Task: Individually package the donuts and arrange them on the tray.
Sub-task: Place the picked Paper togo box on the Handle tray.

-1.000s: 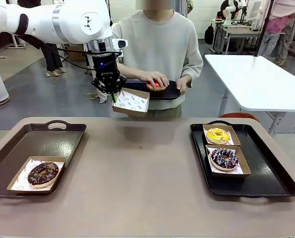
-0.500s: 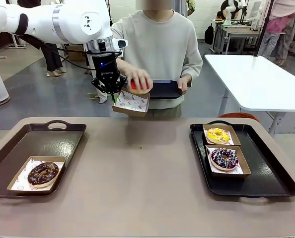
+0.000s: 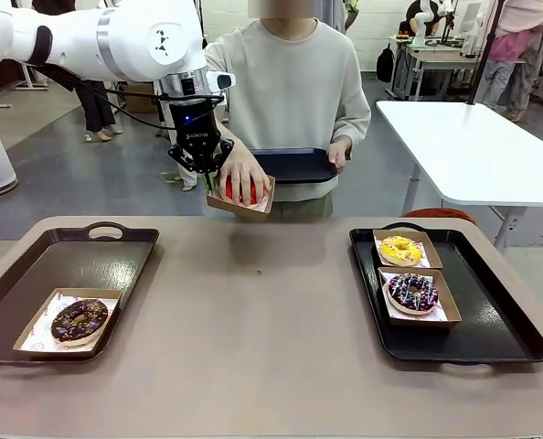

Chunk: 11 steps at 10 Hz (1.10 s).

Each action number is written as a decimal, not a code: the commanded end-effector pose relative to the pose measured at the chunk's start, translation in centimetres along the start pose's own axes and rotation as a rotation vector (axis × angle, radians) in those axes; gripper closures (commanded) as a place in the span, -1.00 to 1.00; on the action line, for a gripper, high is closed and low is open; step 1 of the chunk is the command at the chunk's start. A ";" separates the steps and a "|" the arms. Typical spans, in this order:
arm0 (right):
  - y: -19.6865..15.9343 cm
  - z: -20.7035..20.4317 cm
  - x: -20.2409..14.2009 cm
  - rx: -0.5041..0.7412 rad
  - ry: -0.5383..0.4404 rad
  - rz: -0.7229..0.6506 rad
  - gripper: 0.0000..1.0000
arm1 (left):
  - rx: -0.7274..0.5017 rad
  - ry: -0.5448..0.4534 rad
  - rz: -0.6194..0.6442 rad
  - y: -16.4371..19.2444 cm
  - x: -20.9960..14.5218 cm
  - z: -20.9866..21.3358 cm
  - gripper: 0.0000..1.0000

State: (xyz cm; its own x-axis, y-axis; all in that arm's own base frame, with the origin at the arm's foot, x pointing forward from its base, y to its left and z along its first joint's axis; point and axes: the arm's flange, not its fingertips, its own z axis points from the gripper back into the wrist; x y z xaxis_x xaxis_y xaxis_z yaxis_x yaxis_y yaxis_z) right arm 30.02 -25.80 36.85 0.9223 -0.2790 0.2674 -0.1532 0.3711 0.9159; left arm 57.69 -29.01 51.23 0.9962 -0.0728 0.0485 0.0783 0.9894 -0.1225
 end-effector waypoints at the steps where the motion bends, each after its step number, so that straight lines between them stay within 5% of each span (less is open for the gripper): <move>1: 0.2 0.1 0.1 -0.012 -0.002 -0.016 -1.00 | 0.002 -0.003 -0.003 0.1 -0.3 0.3 1.00; 10: 0.2 0.1 0.1 -0.012 -0.002 -0.016 -1.00 | 0.000 0.000 0.000 0.0 0.0 0.0 0.98; 11: 0.2 0.1 0.1 -0.012 -0.002 -0.016 -1.00 | 0.005 -0.006 -0.064 2.4 -1.7 1.2 0.98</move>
State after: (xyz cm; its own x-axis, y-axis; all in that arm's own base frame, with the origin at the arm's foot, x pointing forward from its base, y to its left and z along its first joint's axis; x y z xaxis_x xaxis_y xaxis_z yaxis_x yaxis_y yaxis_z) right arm 30.02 -25.81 36.85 0.9223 -0.2790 0.2674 -0.1532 0.3712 0.9158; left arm 57.60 -28.59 51.40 0.9945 -0.0902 0.0523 0.0959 0.9882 -0.1194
